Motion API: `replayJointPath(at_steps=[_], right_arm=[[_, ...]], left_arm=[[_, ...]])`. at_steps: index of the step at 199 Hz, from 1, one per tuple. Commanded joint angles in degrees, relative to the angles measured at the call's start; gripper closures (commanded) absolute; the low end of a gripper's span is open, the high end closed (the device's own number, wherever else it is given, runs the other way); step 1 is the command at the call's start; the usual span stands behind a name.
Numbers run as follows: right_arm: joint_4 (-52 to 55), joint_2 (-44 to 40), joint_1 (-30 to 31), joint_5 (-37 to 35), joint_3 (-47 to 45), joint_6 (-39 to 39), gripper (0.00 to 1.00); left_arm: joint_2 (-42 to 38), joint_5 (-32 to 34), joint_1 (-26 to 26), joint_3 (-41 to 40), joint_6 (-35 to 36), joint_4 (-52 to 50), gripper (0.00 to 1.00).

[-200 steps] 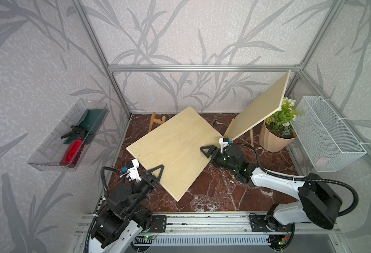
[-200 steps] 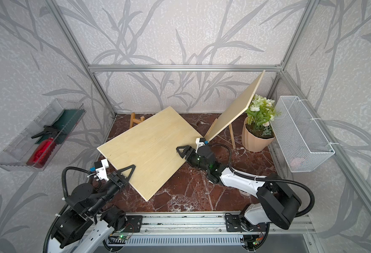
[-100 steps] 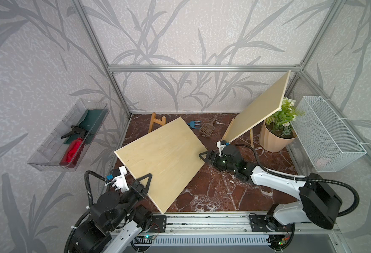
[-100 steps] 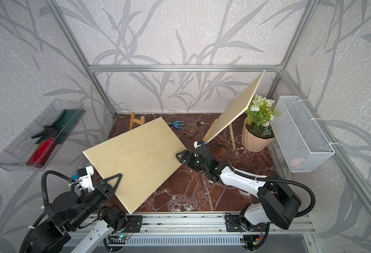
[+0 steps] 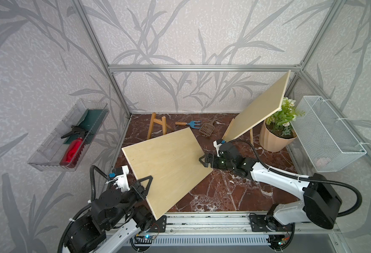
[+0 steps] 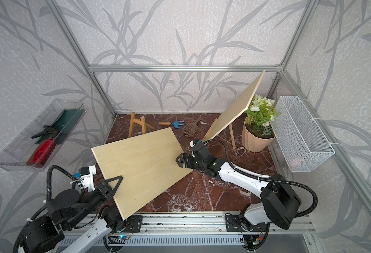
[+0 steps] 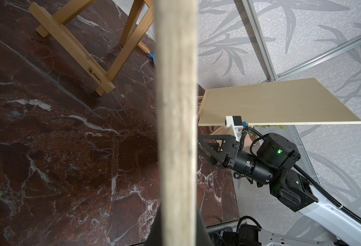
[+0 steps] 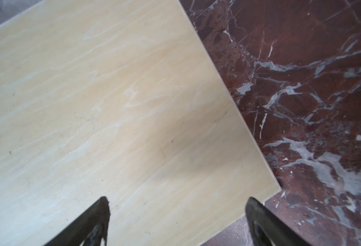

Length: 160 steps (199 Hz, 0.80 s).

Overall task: Disassemble the easel
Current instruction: Place the drawing board at the center of the board.

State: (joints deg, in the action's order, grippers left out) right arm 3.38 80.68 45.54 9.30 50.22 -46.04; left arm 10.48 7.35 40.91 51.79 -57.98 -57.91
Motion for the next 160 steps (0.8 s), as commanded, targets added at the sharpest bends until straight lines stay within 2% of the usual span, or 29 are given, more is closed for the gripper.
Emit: replayJointPath(at_steps=[1,79,108,160], right_arm=[[6.2,0.7,1.0,-0.7,3.2,8.7,0.02],[10.8,-1.9,2.4,-3.9,4.6,23.4,0.02],[9.3,-5.7,2.7,-5.5,2.5,26.0,0.02],[6.0,-12.4,2.8,-5.8,-2.1,27.5,0.02]], left_arm=[[2.1,0.4,0.9,5.2,2.3,10.5,1.00],[13.3,-2.7,1.3,9.7,3.9,4.6,1.00],[17.9,-4.2,1.3,11.4,4.2,3.9,1.00],[24.4,-3.1,1.3,16.7,5.3,-1.8,1.00]])
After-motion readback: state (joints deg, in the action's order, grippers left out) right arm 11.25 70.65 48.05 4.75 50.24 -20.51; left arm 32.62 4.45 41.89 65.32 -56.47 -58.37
